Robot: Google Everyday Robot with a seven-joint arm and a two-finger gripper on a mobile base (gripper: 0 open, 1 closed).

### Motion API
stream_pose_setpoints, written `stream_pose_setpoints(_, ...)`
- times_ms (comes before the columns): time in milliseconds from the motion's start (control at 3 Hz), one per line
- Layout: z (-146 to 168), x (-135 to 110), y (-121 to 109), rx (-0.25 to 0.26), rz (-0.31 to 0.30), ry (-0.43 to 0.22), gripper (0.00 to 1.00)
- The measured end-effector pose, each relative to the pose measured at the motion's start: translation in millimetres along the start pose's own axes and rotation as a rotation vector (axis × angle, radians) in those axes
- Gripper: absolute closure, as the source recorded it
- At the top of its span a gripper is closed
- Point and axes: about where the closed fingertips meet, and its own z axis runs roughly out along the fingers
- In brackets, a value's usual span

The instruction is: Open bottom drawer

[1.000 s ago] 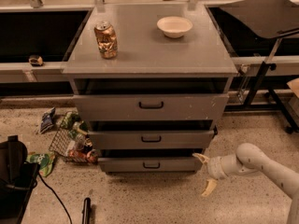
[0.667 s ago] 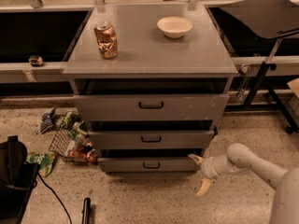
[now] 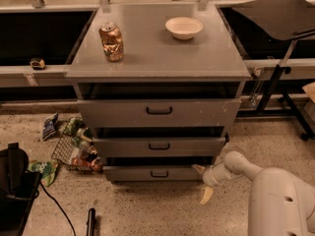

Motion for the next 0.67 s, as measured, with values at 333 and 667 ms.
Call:
stream_pose_setpoints(333,21,7,-19,0.016,-0.031,0.019,0.00)
stream_pose_setpoints(667,32,6,-35,0.038,-0.063,0.019,0.00)
